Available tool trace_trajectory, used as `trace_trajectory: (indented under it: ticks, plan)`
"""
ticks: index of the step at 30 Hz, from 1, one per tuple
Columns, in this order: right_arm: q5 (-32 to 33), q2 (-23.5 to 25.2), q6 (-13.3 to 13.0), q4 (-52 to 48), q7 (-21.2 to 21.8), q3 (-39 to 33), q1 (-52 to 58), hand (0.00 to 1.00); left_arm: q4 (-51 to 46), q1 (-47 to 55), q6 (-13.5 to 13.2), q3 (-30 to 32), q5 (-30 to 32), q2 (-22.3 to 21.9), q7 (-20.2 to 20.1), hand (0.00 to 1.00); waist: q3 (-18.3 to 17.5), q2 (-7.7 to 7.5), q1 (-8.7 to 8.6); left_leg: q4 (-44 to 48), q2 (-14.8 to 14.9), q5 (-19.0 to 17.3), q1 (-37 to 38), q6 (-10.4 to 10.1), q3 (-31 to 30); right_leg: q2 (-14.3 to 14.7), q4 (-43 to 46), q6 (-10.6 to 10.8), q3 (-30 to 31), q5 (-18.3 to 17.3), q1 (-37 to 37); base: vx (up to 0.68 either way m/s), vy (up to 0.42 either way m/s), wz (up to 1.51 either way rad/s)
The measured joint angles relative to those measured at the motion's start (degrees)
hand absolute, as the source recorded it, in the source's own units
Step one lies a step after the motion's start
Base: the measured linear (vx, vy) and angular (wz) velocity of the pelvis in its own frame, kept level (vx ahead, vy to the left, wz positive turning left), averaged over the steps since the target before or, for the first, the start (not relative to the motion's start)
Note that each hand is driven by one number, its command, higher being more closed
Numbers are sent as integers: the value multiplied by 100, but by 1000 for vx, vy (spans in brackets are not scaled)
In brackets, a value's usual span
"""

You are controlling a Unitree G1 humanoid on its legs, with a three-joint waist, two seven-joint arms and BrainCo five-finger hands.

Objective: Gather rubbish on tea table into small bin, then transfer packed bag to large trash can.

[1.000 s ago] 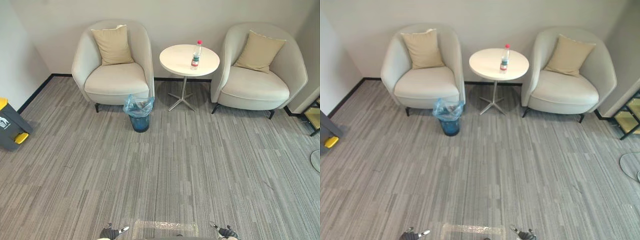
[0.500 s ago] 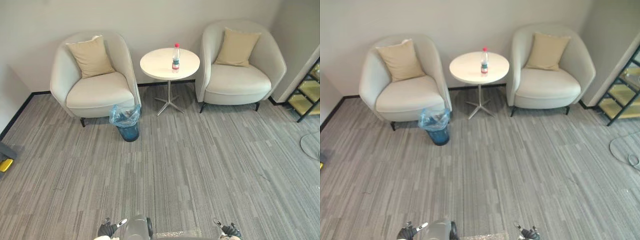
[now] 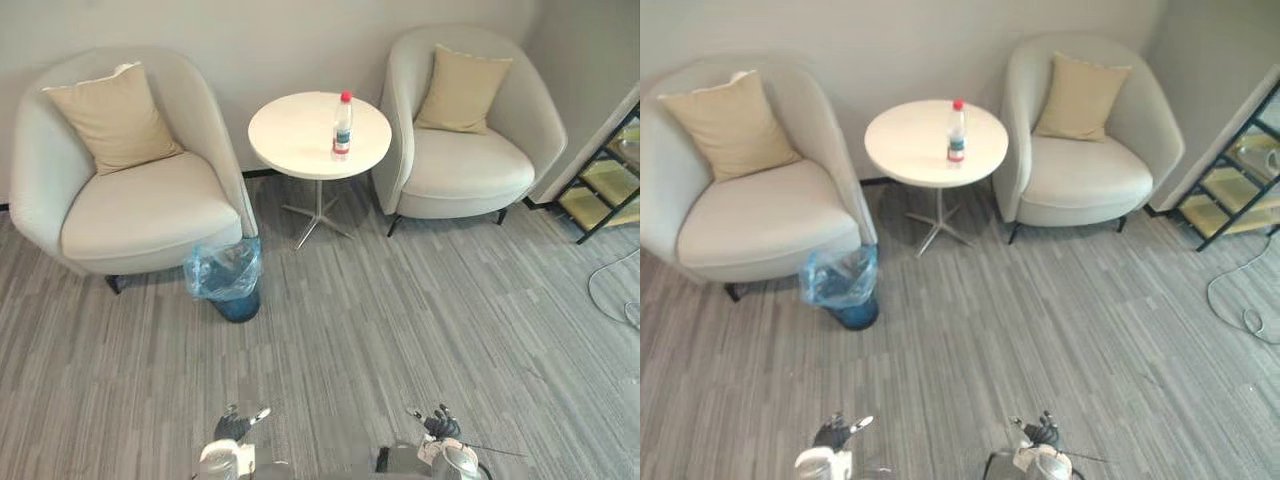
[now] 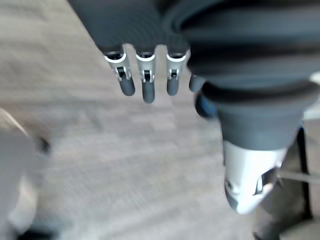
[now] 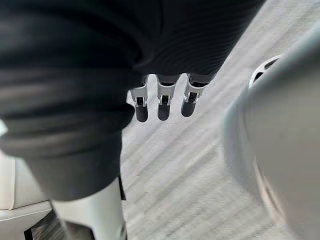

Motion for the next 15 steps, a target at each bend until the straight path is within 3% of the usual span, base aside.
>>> trace_trajectory:
  ticks: [1, 2, 3, 4, 5, 7, 8, 9, 10, 11, 13, 15]
  plan:
    - [-4, 2, 1, 35, 0, 8, -21, 0, 36, -2, -2, -9, 2, 1, -18, 0, 12, -28, -5, -26, 16, -17, 135, -99, -12, 140, -487, -132, -30, 384, -31, 534, -176, -5]
    - [-6, 18, -2, 105, 2, 19, -18, 0, 80, 50, -7, -6, 8, 31, -28, 0, 15, -118, -10, -34, -17, -56, 281, -184, -65, 264, -1074, -349, -22, 1004, -1, 580, -197, -6]
    - [-7, -98, -9, 210, 1, 2, -82, 0, 209, 32, 18, 71, 13, -10, -19, 0, 31, -25, -75, -31, 77, -109, 534, -343, -268, 365, -877, -494, -61, 1290, 7, 582, -183, -8]
    - [-8, -163, 6, 219, -3, 5, -121, 0, 215, 21, 17, 98, 18, -32, -16, 0, 35, 53, -69, -4, 153, -78, 556, -395, -321, 416, -841, -554, -86, 1236, 15, 570, -180, 2]
    - [-8, -264, 10, 218, 1, -15, -134, 0, 220, -22, 15, 183, 87, -115, -20, 0, 32, 151, -96, 285, 238, 127, 414, -555, -515, 490, -820, -507, -131, 931, 102, 521, -190, -5]
    - [-4, -275, 26, 220, -1, -60, -127, 0, 211, -52, 20, 376, 115, -192, -18, 0, 99, 267, -127, 1408, 386, 571, 6, -482, -731, 636, -943, -540, -142, 732, 385, 494, -207, 2]
    - [12, -236, 33, 194, -7, -58, -96, 0, 191, -49, 22, 490, 114, -274, -17, 0, 176, 324, -153, 2716, 553, 1080, -570, -354, -990, 728, -1225, -553, -154, 665, 784, 432, -130, -1]
    - [15, -209, 28, 190, -21, -50, -83, 0, 26, -64, 12, 578, 115, -339, -19, 0, 308, 359, -144, 4137, 783, 961, -1199, -257, -1037, 879, -1538, -592, -142, 610, 1340, 407, -99, -5]
    - [18, -189, 28, 190, -22, -40, -93, 0, -34, -65, 9, 578, 115, -332, -17, 0, 337, 344, -127, 4387, 815, 898, -1339, -261, -1015, 898, -1592, -592, -127, 590, 1469, 436, -87, -19]
    - [23, -107, 27, 188, -23, 20, -96, 0, -185, -56, 2, 567, 112, -312, -17, 0, 404, 210, -48, 4696, 812, 722, -1769, -278, -938, 904, -1780, -575, -71, 449, 1875, 377, -86, -20]
    - [32, -18, 27, 186, -21, 41, -104, 0, -334, -60, -28, 516, 106, -339, -23, 0, 390, 182, 16, 4334, 763, 532, -2318, -276, -837, 901, -1961, -554, -28, 272, 2188, 320, -35, -19]
    - [82, 41, 30, 184, -34, 8, -99, 0, -456, -59, -91, 521, 105, -361, -23, 0, 382, 168, 117, 2853, 639, 391, -2686, -213, -357, 808, -2038, -328, 52, 129, 2443, 295, 62, -15]
